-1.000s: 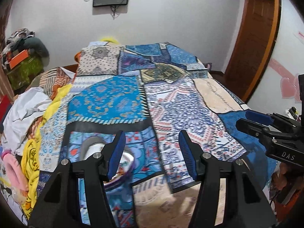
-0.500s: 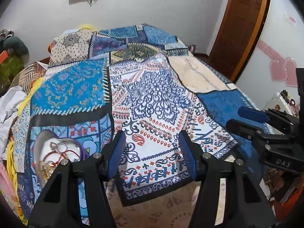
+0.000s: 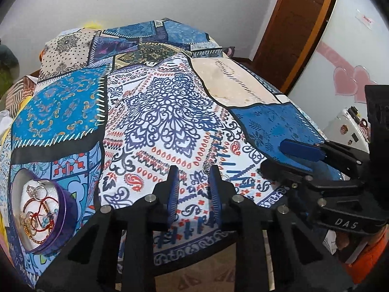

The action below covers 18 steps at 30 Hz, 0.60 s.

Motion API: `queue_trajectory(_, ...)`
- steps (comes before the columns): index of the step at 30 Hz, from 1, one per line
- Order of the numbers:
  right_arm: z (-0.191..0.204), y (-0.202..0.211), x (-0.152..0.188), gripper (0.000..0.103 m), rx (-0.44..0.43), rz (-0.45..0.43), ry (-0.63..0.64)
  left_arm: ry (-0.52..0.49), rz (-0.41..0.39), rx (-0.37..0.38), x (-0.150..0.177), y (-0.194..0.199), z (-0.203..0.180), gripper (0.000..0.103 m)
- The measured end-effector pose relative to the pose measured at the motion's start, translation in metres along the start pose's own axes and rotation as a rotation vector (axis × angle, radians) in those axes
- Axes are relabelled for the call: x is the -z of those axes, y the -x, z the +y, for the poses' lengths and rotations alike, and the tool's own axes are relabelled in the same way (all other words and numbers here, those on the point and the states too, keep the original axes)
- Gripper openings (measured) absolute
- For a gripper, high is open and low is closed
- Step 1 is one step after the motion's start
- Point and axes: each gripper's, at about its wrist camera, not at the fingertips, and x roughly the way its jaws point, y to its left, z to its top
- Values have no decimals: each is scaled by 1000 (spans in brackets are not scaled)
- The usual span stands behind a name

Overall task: Organize jewelry
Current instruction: 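Close the left tool on an earring while the right tool grasps a small ring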

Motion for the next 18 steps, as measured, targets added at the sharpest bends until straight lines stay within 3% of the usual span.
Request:
queue_trajectory(6,0,-2,0,51,-6,0,1,-4,-11,12,-5,0,-4,23)
queue_trajectory(12,0,-2,0,51,-8,1,-2,-13,9,11,-6,-11,-6,10)
queue_trajectory(18,1,-1,0,51,-7,2,0,-5,1,37,-6,-10,-5,9)
